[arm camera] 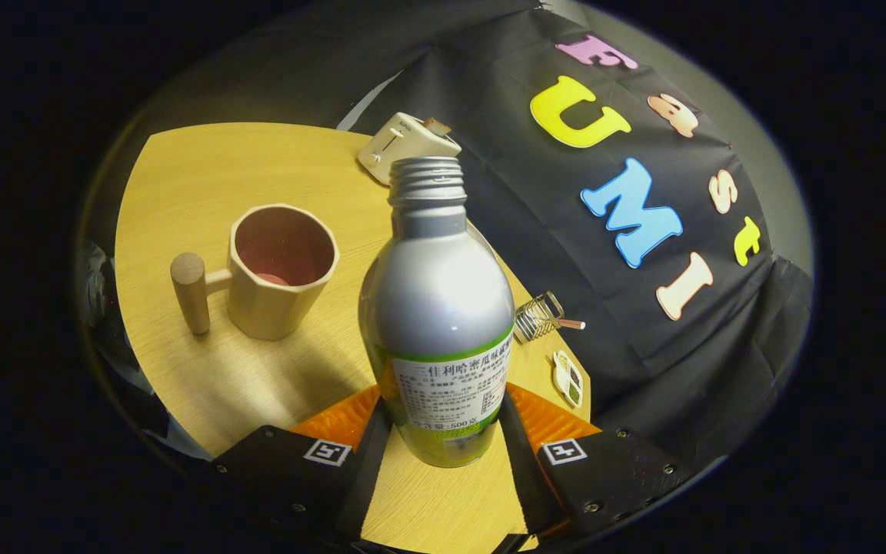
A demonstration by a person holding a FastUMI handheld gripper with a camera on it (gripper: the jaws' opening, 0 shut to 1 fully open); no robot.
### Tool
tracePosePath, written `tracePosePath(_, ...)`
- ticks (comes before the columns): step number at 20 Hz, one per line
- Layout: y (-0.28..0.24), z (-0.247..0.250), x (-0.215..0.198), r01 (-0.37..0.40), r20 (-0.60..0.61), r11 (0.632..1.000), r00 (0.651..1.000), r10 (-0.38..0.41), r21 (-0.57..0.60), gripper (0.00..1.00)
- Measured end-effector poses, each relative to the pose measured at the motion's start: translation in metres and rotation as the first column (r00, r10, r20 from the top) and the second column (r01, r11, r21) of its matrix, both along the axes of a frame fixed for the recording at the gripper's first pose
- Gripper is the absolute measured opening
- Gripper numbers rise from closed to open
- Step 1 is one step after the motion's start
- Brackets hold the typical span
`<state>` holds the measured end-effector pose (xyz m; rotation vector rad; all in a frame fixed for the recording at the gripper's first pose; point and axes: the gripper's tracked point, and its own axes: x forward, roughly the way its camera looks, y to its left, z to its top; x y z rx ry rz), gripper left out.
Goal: Take the bottle from table, then pour the juice into the cup, finally place the bottle on the coaster
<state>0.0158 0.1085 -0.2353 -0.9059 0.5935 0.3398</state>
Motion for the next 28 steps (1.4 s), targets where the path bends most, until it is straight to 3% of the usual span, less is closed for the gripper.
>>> tracePosePath(14, 0.004, -0.005, 0.001, -0.076, -0.058, 0.966, 0.996, 0.064, -0.245, 0.76)
tracePosePath(28, 0.0, -0.001, 0.01, -0.163, -0.136, 0.871, 0.984, 0.112, -0.463, 0.75)
